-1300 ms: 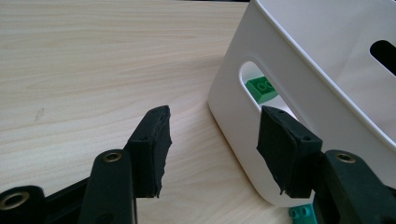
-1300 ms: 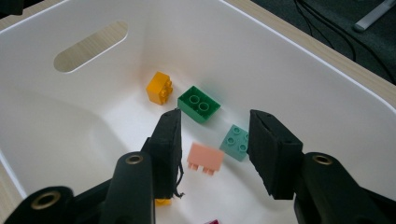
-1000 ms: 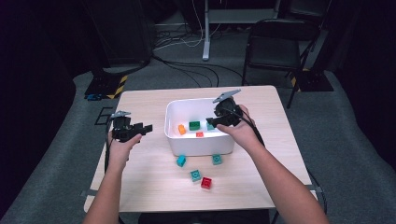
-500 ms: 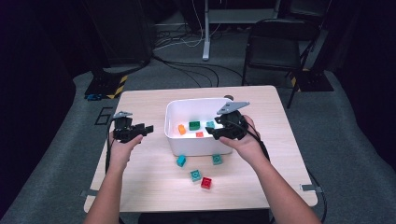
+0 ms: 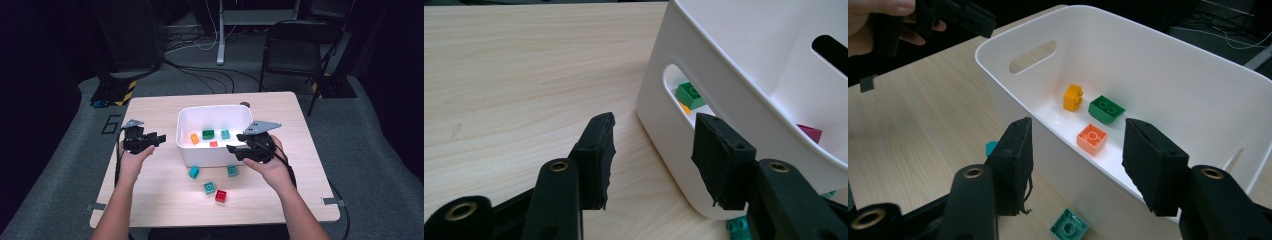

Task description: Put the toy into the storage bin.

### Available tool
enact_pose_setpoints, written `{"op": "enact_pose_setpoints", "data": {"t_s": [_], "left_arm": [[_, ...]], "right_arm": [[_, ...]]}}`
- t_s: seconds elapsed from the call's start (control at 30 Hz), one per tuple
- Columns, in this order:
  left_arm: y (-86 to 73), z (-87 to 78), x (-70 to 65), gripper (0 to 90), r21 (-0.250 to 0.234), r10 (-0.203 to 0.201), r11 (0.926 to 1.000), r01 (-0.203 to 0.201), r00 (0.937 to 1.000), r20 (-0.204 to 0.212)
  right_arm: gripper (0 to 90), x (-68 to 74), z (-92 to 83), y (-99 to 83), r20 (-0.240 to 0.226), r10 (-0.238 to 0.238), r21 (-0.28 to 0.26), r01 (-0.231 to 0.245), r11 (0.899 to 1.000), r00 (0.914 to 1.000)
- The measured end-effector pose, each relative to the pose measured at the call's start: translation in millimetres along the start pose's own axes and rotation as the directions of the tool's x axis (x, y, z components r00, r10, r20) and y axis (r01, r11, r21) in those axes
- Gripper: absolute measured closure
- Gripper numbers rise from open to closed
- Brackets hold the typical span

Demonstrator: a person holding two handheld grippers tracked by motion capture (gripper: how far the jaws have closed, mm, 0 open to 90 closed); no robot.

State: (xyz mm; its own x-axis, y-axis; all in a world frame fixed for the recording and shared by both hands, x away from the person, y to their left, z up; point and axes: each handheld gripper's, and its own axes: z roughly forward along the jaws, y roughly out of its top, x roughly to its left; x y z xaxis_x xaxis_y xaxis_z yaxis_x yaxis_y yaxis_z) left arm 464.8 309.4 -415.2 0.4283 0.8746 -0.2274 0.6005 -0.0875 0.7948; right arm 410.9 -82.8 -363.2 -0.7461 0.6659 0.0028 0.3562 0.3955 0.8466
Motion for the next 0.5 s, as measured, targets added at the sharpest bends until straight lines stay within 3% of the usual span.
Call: {"op": "enact_pose_setpoints", "data": {"t_s": [0.17,0.3,0.33,0.5], "left_arm": [[2.0,1.3,-5.5,52.7,-0.015,-0.001,0.9999,0.001,0.9999,-0.014],[0.4,-0.1,-12.9,53.8,-0.007,0.027,0.9996,-0.027,0.999,-0.034],[-1.3,-1.8,-15.4,54.3,-0.007,0.031,0.9995,-0.031,0.9991,-0.03],[-8.3,-6.1,-26.6,54.7,-0.003,0.064,0.998,-0.064,0.9979,-0.01]], "right_arm": [[45.2,-6.0,-1.4,-3.4,-0.009,-0.005,0.014,0.005,1.0,0.9999],[46.0,-11.4,-3.8,-5.5,-0.02,0.019,-0.004,-0.019,1.0,0.9996],[46.0,-11.6,-5.7,-5.5,-0.026,0.035,-0.009,-0.036,0.999,0.999],[46.0,-12.6,-14.0,-5.7,-0.031,0.023,-0.025,-0.024,0.999,0.9993]]}}
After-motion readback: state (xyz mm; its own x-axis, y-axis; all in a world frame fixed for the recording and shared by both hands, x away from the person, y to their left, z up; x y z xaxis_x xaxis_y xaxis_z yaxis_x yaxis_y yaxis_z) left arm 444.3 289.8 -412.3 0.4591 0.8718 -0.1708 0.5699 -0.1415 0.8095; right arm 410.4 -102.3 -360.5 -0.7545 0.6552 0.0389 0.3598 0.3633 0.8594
